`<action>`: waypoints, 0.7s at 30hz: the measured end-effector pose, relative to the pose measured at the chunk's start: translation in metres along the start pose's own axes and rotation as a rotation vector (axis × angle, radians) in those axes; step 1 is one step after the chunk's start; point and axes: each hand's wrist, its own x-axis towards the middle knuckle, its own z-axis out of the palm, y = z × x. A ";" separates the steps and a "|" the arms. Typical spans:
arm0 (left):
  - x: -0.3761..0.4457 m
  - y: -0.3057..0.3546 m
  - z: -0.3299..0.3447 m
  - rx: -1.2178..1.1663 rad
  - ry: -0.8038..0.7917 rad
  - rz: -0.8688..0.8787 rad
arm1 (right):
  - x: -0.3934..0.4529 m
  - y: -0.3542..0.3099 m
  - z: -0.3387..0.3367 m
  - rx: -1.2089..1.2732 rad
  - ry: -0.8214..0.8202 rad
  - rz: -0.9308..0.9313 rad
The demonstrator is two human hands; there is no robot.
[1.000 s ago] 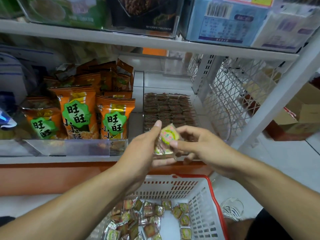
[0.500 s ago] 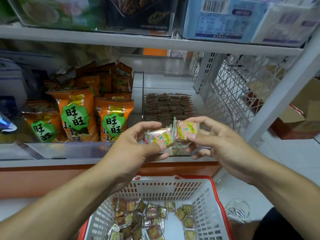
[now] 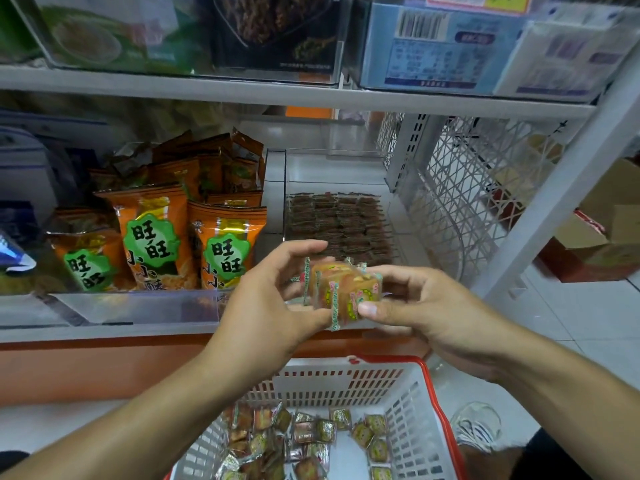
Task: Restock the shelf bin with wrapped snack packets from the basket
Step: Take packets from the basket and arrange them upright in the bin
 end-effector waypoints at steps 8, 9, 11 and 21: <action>0.002 0.000 -0.007 -0.114 -0.164 -0.032 | -0.003 -0.007 0.002 0.130 0.008 0.040; 0.003 0.000 -0.008 -0.109 -0.151 -0.024 | -0.003 -0.008 0.001 0.149 0.009 0.051; 0.004 0.002 -0.010 -0.108 -0.124 0.001 | -0.004 -0.009 0.001 0.197 -0.012 0.088; 0.001 0.004 -0.009 -0.157 -0.081 0.069 | -0.006 -0.005 0.005 0.450 -0.102 0.136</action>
